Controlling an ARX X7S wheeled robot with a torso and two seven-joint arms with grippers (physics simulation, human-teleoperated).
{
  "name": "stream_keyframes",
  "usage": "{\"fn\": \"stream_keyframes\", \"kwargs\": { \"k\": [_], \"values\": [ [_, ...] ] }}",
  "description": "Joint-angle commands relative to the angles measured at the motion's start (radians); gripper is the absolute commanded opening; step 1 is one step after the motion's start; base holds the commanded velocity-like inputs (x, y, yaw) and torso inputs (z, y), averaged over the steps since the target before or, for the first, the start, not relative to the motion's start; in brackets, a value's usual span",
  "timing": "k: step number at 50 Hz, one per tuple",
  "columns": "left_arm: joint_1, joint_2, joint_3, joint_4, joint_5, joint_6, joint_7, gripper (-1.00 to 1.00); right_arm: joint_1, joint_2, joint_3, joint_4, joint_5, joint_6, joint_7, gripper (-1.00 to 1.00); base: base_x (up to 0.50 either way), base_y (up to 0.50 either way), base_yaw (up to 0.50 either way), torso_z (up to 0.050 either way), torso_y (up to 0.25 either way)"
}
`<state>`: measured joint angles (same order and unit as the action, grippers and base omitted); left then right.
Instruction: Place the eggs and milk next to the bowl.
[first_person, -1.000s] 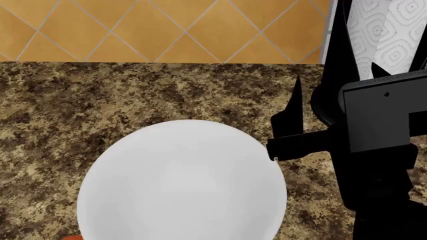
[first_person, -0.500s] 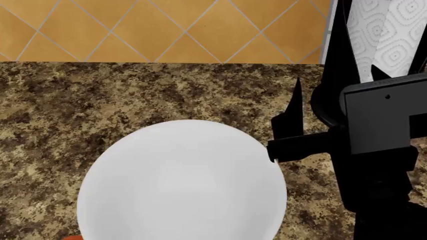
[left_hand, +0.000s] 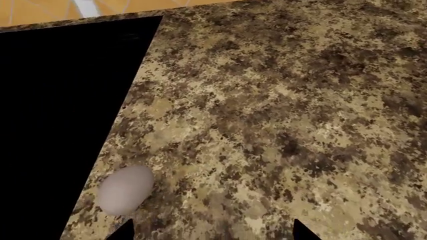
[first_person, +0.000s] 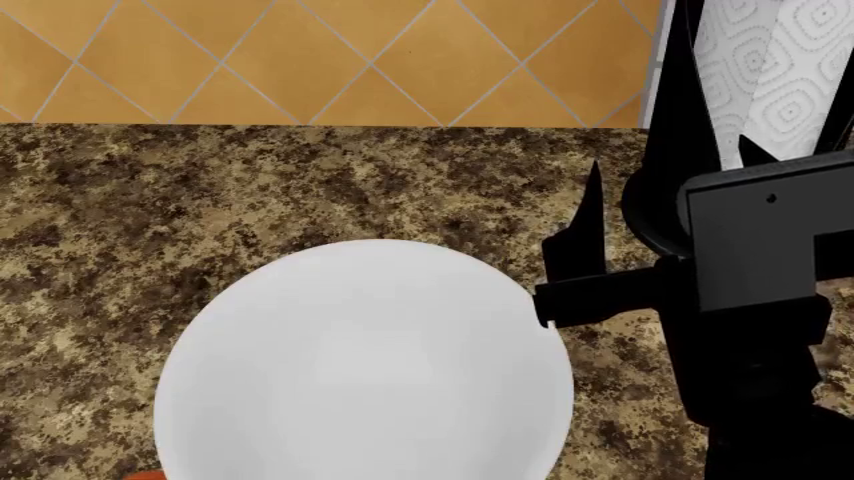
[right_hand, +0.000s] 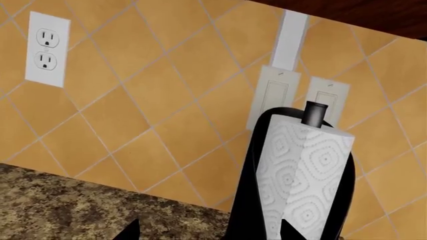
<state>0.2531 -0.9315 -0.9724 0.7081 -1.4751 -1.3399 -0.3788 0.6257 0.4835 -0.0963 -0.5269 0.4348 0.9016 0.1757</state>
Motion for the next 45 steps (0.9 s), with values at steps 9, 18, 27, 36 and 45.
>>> {"fn": "stream_keyframes", "kwargs": {
  "k": [9, 18, 27, 36, 45],
  "values": [
    [0.025, 0.037, -0.059, -0.074, -0.031, -0.001, -0.092, 1.00, -0.005, 0.000, 0.000, 0.000, 0.006, -0.006, 0.003, 1.00, 0.00, 0.00, 0.00, 0.000, 0.000],
    [0.028, 0.006, 0.022, -0.070, 0.109, 0.045, 0.017, 1.00, -0.002, 0.003, 0.000, -0.008, 0.011, 0.004, 0.007, 1.00, 0.00, 0.00, 0.00, 0.000, 0.000],
    [0.068, -0.040, 0.103, -0.073, 0.270, 0.110, 0.114, 1.00, -0.003, 0.004, 0.001, -0.015, 0.015, 0.010, 0.012, 1.00, 0.00, 0.00, 0.00, 0.000, 0.000],
    [0.072, -0.049, 0.124, -0.112, 0.303, 0.122, 0.119, 1.00, -0.002, 0.005, 0.000, -0.011, 0.016, 0.007, 0.012, 1.00, 0.00, 0.00, 0.00, 0.000, 0.000],
    [0.066, -0.045, 0.171, -0.168, 0.358, 0.171, 0.145, 1.00, 0.001, 0.004, -0.011, -0.001, 0.011, 0.003, 0.013, 1.00, 0.00, 0.00, 0.00, 0.000, 0.000]
  ]
}}
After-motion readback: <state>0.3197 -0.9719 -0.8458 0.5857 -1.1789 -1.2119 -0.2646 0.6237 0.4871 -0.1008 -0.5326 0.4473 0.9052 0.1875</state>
